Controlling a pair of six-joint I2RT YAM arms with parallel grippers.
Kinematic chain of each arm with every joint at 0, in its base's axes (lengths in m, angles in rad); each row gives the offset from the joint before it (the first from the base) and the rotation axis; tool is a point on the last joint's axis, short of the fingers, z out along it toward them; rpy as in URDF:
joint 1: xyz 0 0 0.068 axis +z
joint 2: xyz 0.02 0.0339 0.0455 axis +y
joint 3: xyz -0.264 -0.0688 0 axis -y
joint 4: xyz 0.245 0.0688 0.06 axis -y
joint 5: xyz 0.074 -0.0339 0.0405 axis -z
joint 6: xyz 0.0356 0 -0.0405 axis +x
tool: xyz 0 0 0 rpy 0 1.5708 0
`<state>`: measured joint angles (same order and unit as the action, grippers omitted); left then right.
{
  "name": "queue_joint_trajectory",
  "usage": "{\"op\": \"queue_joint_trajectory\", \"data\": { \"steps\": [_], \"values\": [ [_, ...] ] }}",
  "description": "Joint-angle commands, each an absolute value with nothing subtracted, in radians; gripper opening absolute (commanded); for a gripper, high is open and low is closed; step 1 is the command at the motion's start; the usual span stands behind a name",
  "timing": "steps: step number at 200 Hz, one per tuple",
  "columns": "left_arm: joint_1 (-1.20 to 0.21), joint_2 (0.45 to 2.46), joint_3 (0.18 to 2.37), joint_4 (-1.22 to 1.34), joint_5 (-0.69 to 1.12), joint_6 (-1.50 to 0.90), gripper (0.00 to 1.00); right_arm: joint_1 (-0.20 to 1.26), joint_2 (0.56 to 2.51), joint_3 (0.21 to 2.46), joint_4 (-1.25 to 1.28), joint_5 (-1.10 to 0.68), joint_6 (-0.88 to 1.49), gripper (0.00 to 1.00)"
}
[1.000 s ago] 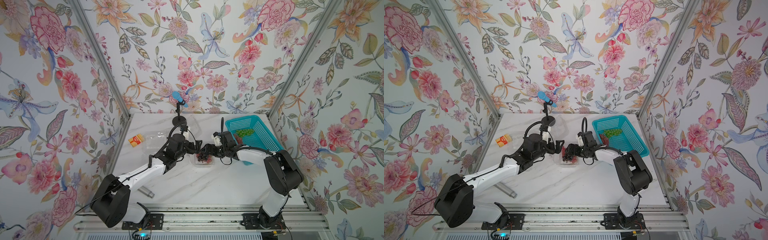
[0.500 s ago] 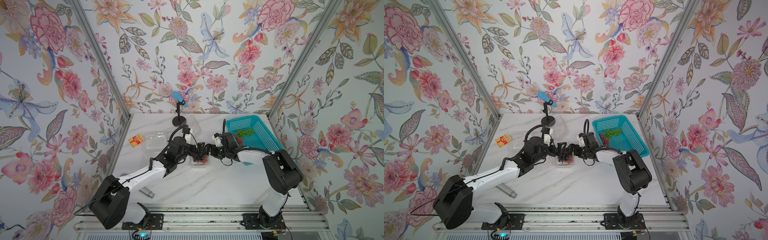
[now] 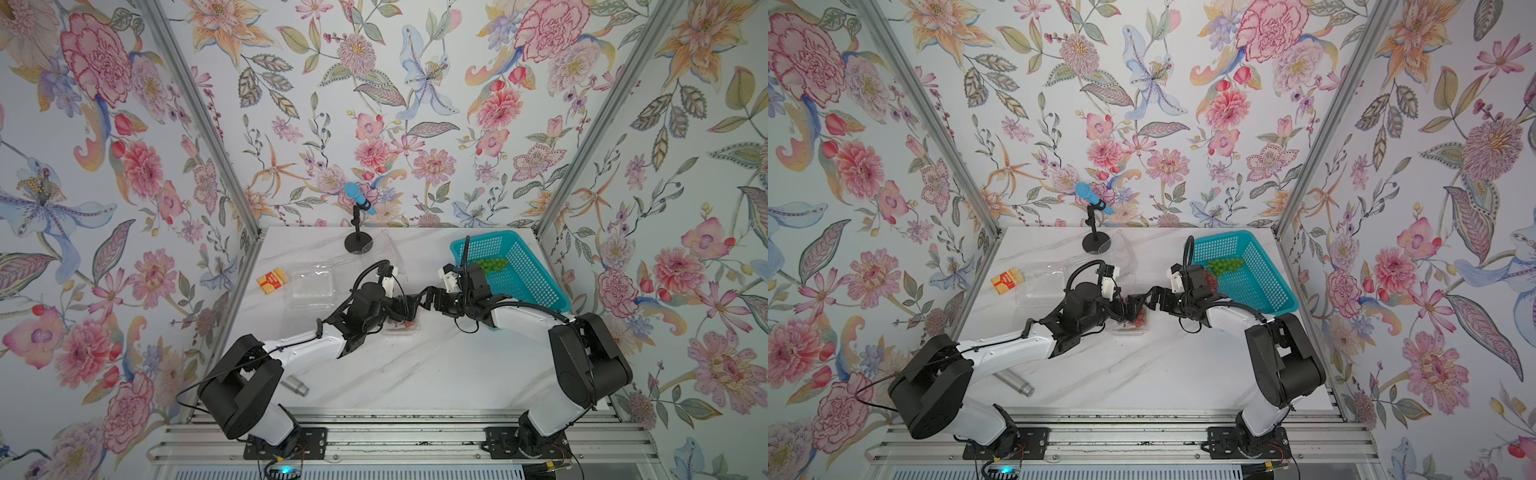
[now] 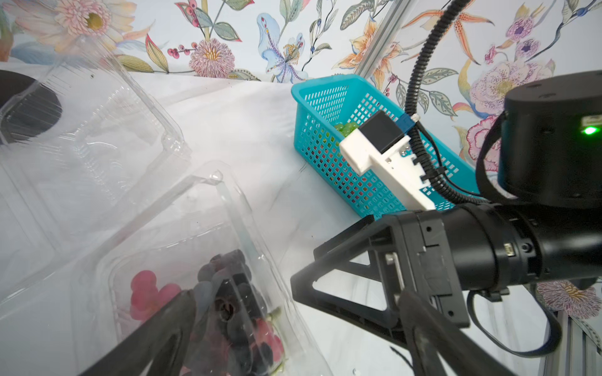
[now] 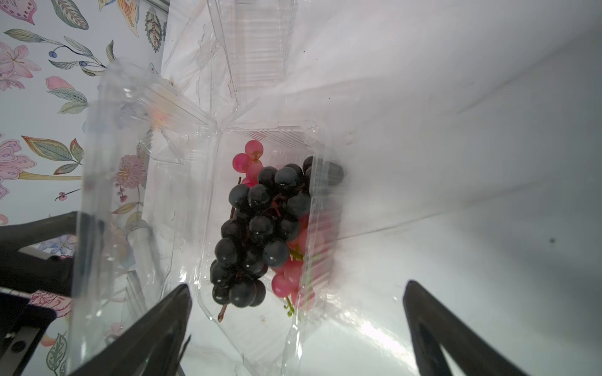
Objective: Pack grapes into containers
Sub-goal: Close the packing box at the center of the board.
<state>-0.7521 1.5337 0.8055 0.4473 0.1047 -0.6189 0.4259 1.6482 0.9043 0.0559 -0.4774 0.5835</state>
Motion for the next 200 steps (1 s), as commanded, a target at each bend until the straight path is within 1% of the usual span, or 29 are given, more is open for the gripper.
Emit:
{"op": "queue_joint_trajectory", "data": {
  "steps": [1, 12, 45, 82, 170, 200],
  "values": [
    [-0.761, 1.557, 0.804, 0.522, 0.113, -0.675, 1.0, 0.416, 1.603, 0.872, 0.025, -0.456, 0.568, 1.0],
    [-0.761, 1.593, 0.794, 0.536, 0.11, -0.688, 1.0, 0.416, 1.589, 0.868, 0.02, -0.454, 0.565, 0.99],
    [-0.761, 1.606, 0.755, 0.602, 0.105, -0.73, 1.0, 0.408, 1.547, 0.858, -0.006, -0.432, 0.551, 1.0],
    [-0.765, 1.611, 0.702, 0.684, 0.098, -0.787, 1.0, 0.414, 1.546, 0.864, -0.006, -0.446, 0.551, 1.0],
    [-0.767, 1.591, 0.624, 0.74, 0.06, -0.847, 1.0, 0.458, 1.651, 0.892, 0.046, -0.475, 0.573, 1.0],
    [-0.767, 1.584, 0.619, 0.737, 0.058, -0.846, 1.0, 0.472, 1.672, 0.899, 0.065, -0.479, 0.584, 0.98]
  ]
}}
